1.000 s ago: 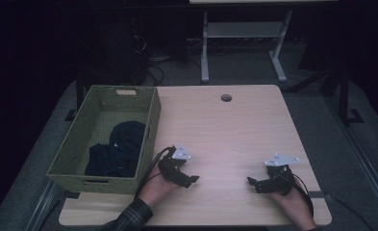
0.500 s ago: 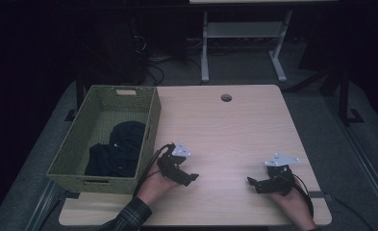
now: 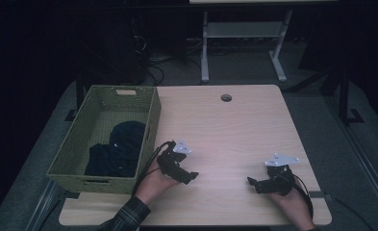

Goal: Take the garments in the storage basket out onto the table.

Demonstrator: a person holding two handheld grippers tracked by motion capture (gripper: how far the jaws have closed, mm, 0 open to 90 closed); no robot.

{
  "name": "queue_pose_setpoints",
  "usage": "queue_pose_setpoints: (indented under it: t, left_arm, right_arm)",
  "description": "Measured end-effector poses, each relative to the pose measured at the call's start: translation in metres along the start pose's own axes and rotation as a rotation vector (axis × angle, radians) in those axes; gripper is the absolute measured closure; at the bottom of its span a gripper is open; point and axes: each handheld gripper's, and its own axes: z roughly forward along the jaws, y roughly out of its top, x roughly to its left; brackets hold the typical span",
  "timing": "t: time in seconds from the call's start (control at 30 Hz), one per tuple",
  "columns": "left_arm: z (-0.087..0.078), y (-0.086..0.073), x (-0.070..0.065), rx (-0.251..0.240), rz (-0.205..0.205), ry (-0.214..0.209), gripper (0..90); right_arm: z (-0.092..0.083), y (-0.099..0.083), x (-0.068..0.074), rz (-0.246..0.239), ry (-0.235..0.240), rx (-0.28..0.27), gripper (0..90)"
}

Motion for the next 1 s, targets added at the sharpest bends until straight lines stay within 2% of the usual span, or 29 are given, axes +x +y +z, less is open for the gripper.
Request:
queue_pose_setpoints:
  t: [0.53, 0.7, 1.0]
  left_arm:
    - [-0.014, 0.012, 0.001, 0.019, -0.010, -0.009, 14.3]
    - [-0.018, 0.016, 0.003, 0.025, -0.016, -0.027, 14.7]
    - [-0.029, 0.026, 0.004, 0.022, -0.012, -0.021, 14.7]
  right_arm:
    - [0.000, 0.000, 0.000, 0.005, -0.008, 0.000, 5.7]
    - [0.000, 0.000, 0.000, 0.005, -0.008, 0.000, 5.6]
    - [0.000, 0.000, 0.000, 0.006, -0.007, 0.000, 5.7]
